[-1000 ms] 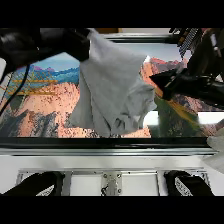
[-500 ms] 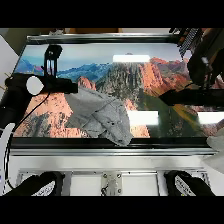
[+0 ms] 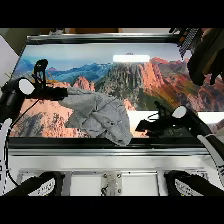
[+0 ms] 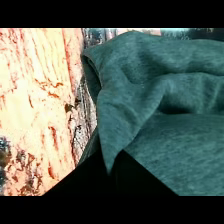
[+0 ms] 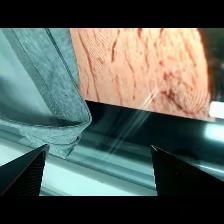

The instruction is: Fold the clothes and pants, and hang the long-sleeved shirts on hangers.

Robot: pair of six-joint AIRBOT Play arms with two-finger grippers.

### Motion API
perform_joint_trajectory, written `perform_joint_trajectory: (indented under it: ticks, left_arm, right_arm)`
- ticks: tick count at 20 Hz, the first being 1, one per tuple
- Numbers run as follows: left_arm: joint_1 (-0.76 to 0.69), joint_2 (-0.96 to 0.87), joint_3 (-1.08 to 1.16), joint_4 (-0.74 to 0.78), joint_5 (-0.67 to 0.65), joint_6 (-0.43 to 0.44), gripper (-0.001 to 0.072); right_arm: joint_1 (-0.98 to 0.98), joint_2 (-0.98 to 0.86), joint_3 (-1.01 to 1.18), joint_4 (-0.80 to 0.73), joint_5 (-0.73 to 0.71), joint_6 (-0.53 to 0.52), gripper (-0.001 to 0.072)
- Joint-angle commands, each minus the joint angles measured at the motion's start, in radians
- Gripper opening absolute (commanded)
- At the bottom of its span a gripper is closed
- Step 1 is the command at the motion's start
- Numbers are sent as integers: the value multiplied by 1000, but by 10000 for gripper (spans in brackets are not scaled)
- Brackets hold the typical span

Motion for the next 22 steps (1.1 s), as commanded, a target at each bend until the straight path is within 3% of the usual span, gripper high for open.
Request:
perform_joint_trajectory:
  ticks: [1,4,5,6,9,15,22]
  left_arm:
    - [14,3,-3,-15,-5,2,13]
    - [-8,3,-3,-13,-3,3,13]
    - [-16,3,-3,-13,-3,3,13]
    - [-22,3,-3,-13,-2,3,13]
    - [-32,3,-3,-13,-2,3,13]
    - [-31,3,-3,-14,-5,3,13]
    - [-31,3,-3,-13,-6,3,13]
  right_arm:
    - [144,-50,-42,30,-123,228,700]
    - [171,-55,-42,30,-174,372,683]
    - [171,-54,-42,30,-176,406,591]
    - [171,-55,-42,30,-176,428,544]
    - [169,-51,-39,32,-199,496,544]
    - [77,-31,-37,111,-203,496,538]
    - [216,-185,-37,144,-112,495,529]
